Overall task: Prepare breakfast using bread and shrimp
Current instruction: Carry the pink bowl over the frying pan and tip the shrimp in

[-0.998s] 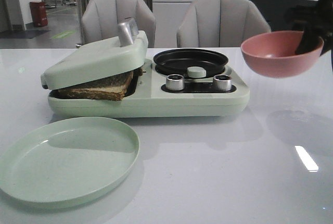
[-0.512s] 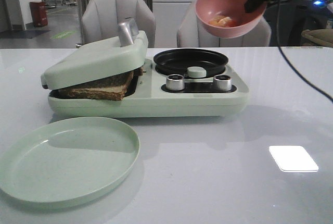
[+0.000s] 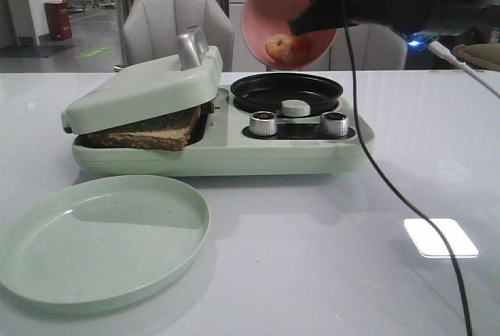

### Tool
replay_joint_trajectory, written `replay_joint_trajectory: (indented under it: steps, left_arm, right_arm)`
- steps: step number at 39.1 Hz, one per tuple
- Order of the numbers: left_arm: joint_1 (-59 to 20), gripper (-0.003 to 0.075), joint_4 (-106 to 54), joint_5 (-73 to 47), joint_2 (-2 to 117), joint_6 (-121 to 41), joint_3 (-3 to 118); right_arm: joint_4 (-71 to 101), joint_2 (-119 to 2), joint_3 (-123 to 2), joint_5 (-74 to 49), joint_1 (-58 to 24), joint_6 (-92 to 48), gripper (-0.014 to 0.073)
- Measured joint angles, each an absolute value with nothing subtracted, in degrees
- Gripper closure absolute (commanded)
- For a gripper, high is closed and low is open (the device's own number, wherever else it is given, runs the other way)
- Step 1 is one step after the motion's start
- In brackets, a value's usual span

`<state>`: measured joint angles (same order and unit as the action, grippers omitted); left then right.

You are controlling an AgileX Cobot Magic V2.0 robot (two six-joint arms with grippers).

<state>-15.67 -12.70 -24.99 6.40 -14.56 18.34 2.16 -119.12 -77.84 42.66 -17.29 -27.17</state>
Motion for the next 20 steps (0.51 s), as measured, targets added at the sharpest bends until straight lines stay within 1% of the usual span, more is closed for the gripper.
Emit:
replay_joint_trajectory:
  steps: [4,11,15,20]
  left_arm:
    - [-15.67,0.0605,-12.7,-24.99,6.4,-14.56,18.34]
    - [-15.67,0.0605,-12.7,-24.99,6.4,-14.56,18.34]
    - [-15.67,0.0606,-12.7,-24.99,6.4,-14.56,18.34]
    - [-15.67,0.0606,-12.7,-24.99,6.4,-14.56,18.34]
  right_arm:
    - [-1.66,-120.64,-77.84,49.25,-17.43,-32.67,0.0452]
    - [-2.49,-121.18,-77.34,59.5,-17.47,-42.37,0.0452]
    - [-2.49,-121.18,-77.34,62.92,-17.47,-44.66,0.0452]
    - [-2.57,-121.18,-77.34,63.86,-17.47,-48.6,0.0452]
